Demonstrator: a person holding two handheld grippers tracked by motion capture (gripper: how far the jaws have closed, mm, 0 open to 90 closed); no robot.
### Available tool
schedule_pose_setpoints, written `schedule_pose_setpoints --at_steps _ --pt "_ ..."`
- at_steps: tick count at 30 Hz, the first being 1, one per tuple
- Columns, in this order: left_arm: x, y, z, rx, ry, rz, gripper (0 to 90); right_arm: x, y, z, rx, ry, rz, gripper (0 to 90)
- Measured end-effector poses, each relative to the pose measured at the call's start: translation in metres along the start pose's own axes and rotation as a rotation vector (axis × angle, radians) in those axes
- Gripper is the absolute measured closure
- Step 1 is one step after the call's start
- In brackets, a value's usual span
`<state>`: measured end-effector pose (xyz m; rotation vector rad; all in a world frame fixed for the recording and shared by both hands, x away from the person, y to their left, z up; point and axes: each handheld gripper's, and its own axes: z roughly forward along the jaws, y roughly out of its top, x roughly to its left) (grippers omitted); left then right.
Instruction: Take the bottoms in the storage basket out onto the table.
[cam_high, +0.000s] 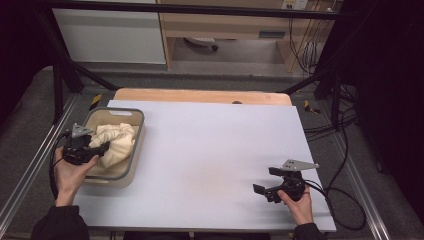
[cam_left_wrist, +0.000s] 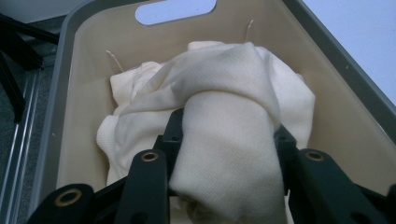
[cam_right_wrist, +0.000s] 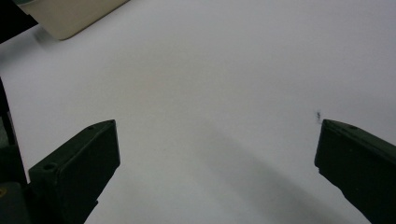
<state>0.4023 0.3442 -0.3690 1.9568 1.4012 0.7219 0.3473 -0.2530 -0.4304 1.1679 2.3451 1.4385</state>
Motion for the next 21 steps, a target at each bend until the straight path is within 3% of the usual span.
schedule_pose_setpoints --at_steps 21 --pt "0.0018 0.0004 -0.0098 -0.054 0.001 -0.026 61.0 0.0001 0.0000 0.0001 0.000 -0.001 0.000 0.6"
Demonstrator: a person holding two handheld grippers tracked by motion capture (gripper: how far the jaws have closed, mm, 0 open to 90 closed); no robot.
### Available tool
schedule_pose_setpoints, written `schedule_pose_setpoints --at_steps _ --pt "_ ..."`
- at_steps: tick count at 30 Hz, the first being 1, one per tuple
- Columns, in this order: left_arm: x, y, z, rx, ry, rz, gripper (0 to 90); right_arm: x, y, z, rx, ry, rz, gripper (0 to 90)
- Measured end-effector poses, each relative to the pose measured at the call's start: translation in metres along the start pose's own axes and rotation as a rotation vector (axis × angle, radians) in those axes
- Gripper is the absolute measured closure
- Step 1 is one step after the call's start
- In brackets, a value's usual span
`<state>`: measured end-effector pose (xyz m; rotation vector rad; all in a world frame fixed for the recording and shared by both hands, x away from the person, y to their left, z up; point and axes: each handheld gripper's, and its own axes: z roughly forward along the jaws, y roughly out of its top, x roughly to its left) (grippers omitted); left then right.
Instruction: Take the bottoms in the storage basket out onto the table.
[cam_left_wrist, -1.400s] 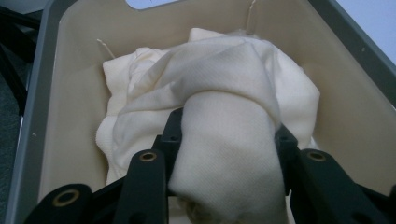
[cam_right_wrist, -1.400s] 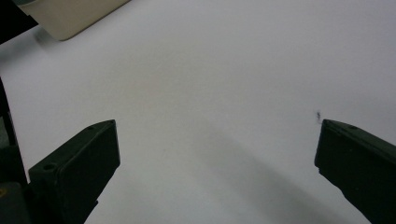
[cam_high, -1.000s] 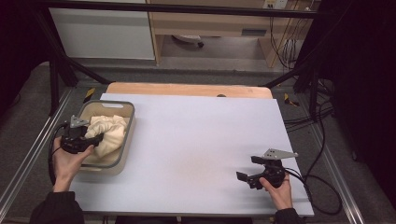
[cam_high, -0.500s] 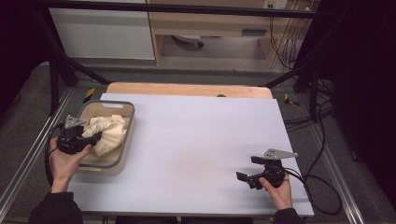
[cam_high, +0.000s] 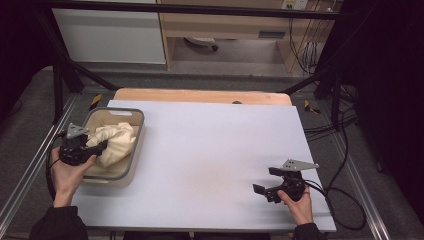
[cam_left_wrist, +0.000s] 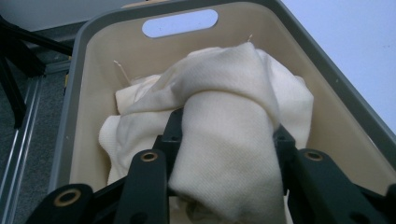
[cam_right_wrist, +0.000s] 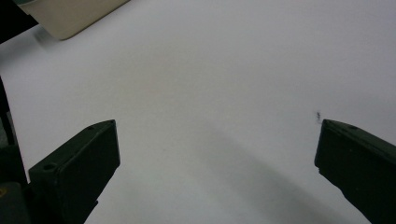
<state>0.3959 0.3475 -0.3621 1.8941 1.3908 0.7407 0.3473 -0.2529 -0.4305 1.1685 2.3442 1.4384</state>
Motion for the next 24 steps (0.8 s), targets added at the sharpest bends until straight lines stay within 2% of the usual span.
schedule_pose_setpoints --at_steps 24 --pt "0.003 0.002 -0.013 -0.075 -0.012 -0.031 61.0 0.000 0.000 0.000 0.001 0.001 -0.001 0.6"
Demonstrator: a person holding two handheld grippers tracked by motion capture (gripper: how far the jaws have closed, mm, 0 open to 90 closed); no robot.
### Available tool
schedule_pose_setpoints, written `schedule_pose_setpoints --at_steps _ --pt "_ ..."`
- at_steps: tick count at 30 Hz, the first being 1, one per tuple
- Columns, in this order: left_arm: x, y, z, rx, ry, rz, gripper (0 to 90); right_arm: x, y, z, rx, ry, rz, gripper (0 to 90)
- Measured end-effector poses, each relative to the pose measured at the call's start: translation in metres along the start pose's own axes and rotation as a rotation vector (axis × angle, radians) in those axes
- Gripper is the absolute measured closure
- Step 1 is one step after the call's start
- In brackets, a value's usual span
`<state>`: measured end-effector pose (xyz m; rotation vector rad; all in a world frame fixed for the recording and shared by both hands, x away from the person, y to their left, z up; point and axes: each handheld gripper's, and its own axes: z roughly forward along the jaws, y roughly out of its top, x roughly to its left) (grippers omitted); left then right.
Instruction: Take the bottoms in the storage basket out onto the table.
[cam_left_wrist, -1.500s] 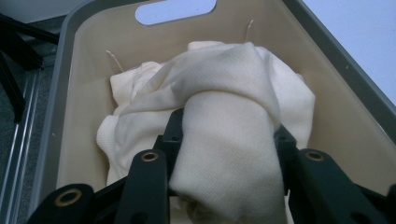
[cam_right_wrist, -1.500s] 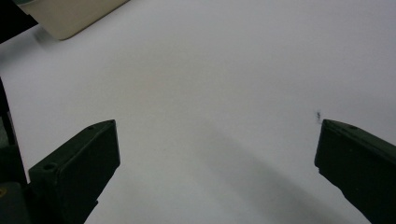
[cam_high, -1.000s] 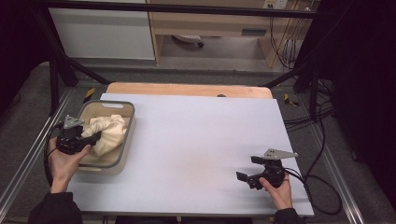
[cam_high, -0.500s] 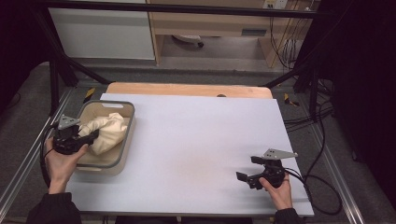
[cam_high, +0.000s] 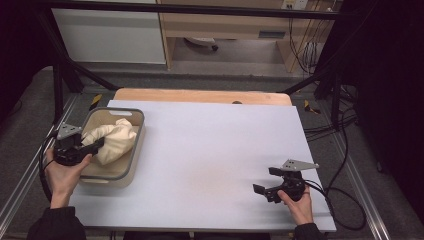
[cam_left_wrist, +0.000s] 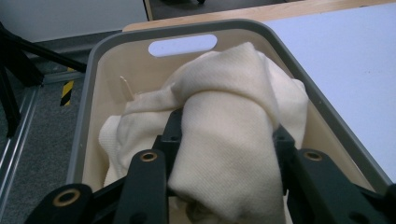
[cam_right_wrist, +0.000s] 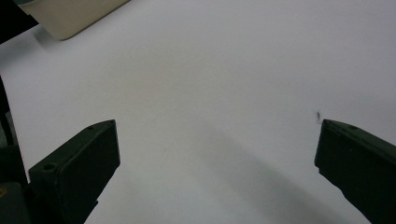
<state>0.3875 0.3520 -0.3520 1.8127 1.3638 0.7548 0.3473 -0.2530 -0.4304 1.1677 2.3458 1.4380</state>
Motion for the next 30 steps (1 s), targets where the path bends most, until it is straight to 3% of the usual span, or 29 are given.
schedule_pose_setpoints --at_steps 30 --pt "0.001 0.006 -0.019 -0.100 -0.015 -0.011 61.2 0.000 0.000 0.001 0.002 0.000 0.003 0.6"
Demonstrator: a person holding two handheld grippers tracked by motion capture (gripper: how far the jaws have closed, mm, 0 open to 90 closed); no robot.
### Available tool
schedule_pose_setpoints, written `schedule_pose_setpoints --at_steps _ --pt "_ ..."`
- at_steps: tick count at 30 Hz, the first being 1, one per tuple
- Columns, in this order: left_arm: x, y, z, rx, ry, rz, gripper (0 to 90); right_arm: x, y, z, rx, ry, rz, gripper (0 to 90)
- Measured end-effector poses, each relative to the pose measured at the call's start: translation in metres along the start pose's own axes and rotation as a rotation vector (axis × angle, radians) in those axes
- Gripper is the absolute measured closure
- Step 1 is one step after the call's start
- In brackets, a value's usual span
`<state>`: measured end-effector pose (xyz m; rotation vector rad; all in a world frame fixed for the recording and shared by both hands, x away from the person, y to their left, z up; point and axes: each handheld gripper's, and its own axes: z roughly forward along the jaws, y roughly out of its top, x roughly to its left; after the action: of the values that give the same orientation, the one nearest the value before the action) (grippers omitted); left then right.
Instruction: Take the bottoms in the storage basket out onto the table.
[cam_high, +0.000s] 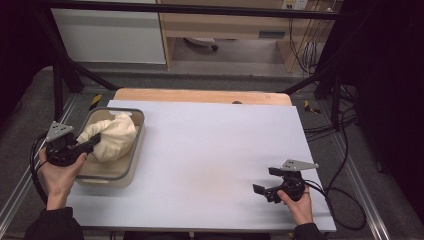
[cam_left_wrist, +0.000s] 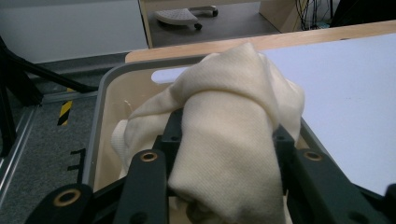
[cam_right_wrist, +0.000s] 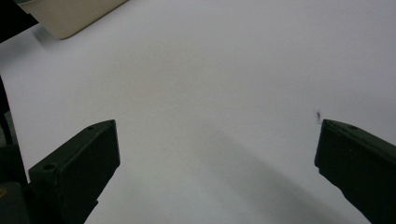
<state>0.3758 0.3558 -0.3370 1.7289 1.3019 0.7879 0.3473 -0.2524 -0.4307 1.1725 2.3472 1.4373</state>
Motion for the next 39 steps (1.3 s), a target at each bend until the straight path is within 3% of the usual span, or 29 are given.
schedule_pose_setpoints --at_steps 39 --pt "-0.002 0.009 -0.022 -0.107 -0.019 -0.018 61.9 0.000 0.000 0.000 -0.001 0.001 0.000 0.6"
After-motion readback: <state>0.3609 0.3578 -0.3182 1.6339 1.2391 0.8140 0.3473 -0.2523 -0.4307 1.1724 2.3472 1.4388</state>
